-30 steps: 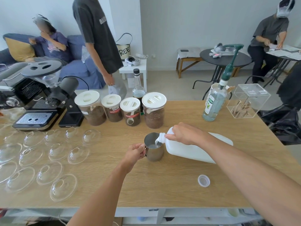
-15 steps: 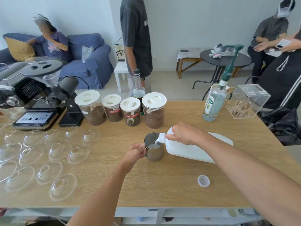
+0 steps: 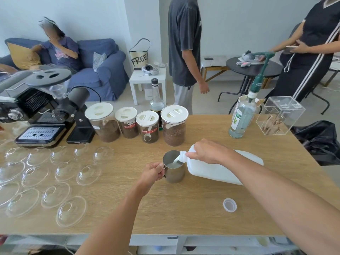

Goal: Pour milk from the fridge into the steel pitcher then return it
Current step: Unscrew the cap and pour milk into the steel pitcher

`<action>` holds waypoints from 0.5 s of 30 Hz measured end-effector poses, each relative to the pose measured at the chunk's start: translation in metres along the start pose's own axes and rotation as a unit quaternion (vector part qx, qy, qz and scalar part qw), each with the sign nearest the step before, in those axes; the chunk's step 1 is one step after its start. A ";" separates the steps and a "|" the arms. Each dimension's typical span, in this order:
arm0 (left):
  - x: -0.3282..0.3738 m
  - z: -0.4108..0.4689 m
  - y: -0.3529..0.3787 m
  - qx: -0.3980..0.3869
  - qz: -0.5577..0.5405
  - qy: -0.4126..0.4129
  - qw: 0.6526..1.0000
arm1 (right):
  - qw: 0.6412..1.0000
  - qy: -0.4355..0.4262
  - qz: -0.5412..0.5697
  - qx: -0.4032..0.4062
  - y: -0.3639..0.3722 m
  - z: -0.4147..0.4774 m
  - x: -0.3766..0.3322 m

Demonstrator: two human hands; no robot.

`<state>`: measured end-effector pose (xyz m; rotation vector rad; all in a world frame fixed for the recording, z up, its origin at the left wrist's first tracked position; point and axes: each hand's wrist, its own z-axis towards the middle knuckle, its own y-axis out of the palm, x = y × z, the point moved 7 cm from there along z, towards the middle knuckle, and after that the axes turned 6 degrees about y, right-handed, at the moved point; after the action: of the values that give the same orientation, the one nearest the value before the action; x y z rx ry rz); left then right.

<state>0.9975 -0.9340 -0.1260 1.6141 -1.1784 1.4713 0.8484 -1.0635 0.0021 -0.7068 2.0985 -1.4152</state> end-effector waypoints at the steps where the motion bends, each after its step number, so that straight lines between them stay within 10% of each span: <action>1: 0.000 0.000 0.000 -0.001 0.000 0.001 1.000 | 1.000 -0.001 -0.002 0.002 0.000 0.000 0.000; 15: -0.002 0.001 0.001 -0.003 -0.003 0.006 1.000 | 1.000 0.001 -0.003 0.004 0.002 0.004 0.000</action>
<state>0.9976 -0.9350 -0.1284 1.6015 -1.1678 1.4706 0.8505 -1.0657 -0.0012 -0.7086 2.0928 -1.4275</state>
